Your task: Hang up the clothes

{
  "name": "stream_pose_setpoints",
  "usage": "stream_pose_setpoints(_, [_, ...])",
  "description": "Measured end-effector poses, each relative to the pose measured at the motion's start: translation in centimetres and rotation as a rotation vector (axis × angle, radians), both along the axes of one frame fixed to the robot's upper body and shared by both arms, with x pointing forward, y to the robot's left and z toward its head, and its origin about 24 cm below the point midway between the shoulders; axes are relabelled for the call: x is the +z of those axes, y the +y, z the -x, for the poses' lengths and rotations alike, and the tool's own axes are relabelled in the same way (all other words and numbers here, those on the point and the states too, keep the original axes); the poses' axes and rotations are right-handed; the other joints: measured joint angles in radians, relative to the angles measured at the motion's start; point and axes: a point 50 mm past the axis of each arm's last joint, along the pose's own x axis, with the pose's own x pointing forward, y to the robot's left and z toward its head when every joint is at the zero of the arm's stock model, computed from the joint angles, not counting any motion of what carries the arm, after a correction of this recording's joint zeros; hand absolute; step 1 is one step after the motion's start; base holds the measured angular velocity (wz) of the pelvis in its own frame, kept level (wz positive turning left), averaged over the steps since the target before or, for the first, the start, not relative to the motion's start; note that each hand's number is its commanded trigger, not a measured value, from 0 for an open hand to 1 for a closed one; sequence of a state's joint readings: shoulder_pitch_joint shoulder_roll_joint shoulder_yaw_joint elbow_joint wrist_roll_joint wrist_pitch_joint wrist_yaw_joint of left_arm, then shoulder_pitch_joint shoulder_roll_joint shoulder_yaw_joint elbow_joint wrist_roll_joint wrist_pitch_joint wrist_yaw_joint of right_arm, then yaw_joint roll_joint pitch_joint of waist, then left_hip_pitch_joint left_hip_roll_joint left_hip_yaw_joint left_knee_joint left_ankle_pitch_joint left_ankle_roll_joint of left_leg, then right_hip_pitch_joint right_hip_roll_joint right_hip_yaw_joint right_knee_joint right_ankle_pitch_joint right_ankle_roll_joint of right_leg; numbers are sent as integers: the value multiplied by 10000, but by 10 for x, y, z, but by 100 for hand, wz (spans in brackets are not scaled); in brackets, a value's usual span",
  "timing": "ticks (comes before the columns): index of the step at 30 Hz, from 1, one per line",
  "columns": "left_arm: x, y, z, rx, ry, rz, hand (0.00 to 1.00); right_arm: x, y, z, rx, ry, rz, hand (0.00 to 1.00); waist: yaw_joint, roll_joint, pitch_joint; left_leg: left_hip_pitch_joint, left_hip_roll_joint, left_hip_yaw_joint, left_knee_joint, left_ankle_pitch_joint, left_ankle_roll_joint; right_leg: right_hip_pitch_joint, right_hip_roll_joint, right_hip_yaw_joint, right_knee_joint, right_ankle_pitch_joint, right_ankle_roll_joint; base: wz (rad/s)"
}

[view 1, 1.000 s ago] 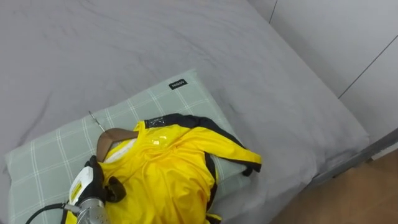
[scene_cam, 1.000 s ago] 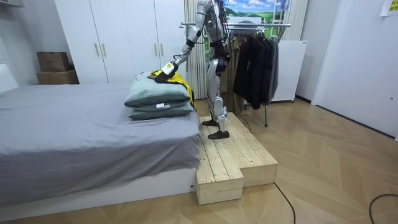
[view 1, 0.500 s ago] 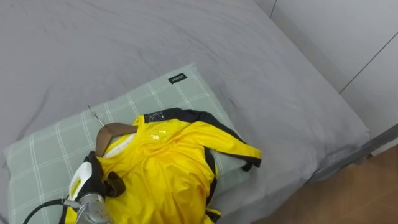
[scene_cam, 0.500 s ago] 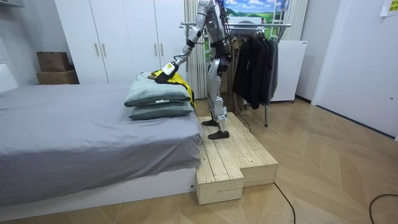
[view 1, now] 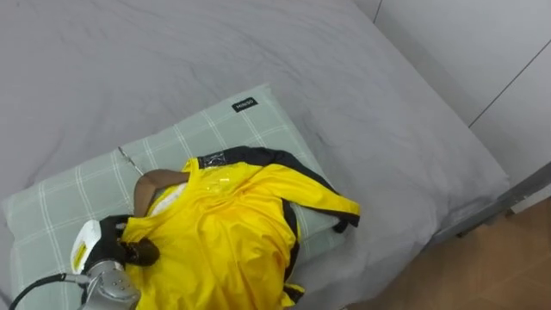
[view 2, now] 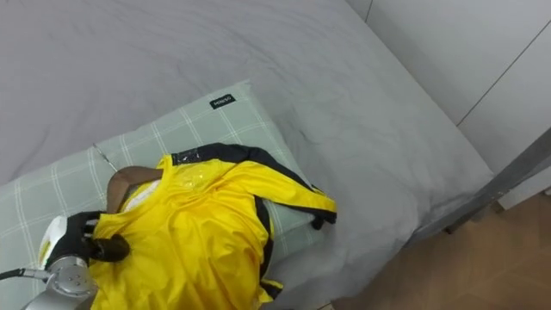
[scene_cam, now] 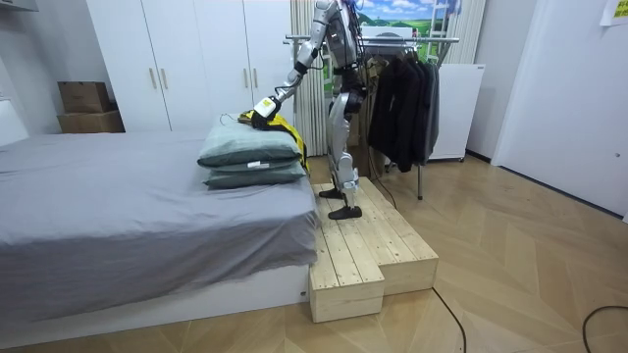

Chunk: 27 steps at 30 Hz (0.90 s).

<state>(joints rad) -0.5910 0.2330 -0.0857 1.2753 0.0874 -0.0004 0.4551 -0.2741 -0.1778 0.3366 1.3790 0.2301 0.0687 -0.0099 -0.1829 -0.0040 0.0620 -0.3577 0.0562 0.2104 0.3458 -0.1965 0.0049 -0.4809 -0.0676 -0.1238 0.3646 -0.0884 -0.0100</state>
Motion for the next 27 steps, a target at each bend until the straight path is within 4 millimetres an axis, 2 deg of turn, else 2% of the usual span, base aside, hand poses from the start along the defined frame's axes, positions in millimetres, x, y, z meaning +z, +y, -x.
stream_pose_setpoints(6, [-5, -7, 2, -16, 107, 431, 100, 0, 0, 0, 12, -59, 8, 0, 1, -1, 0, -6, -3, 1, 2, 1, 0, 2, -14, -11, -1, 0, 0, 0])
stream_pose_setpoints(27, [-8, -8, 4, 10, 230, 721, 100, -2, 1, 4, 4, 11, -91, 0, 11, 7, -20, 300, -6, 4, -97, 67, -35, 279, 21, 77, -50, 48, -39, 0])
